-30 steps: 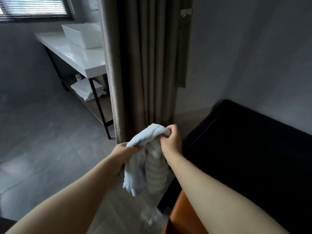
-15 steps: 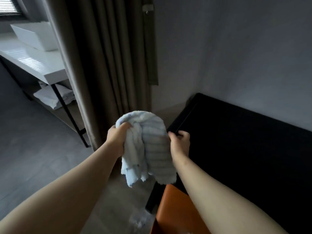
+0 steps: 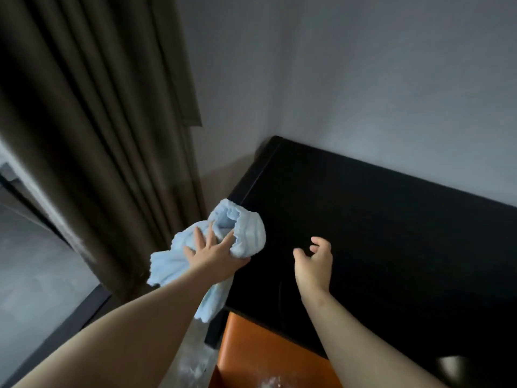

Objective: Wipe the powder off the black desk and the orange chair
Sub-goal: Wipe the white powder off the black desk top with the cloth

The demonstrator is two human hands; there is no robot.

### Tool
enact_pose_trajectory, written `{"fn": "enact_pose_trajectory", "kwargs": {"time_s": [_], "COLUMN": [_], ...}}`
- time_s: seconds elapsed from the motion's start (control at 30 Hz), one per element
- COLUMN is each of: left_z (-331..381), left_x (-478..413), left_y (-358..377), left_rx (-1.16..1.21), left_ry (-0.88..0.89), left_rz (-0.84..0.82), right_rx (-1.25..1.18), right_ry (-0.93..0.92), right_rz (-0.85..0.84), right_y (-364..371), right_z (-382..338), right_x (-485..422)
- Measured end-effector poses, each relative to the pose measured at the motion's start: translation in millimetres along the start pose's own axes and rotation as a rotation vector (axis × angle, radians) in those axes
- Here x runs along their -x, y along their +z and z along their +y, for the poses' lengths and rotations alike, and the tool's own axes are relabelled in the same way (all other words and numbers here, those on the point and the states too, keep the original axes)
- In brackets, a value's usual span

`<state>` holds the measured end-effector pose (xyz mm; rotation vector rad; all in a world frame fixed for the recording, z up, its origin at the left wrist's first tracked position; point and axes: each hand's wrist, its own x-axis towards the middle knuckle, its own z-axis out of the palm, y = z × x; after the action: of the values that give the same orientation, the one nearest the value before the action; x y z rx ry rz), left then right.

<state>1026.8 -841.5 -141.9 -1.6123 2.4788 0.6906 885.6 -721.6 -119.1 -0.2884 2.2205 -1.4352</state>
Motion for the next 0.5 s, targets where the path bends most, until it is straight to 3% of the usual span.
{"fn": "enact_pose_trajectory", "kwargs": {"time_s": [0.33, 0.5], "left_z": [65.9, 134.8], "left_x": [-86.9, -113.4], "left_y": [24.5, 41.0], "left_rx": [0.093, 0.037], "left_ry": [-0.185, 0.009], "left_rz": [0.065, 0.031], "right_rx": [0.108, 0.049], "right_ry": [-0.078, -0.067], "right_rz": [0.123, 0.222], "right_y": [-44.2, -73.0], "right_z": [39.0, 48.6], "right_x": [-52.1, -67.5]}}
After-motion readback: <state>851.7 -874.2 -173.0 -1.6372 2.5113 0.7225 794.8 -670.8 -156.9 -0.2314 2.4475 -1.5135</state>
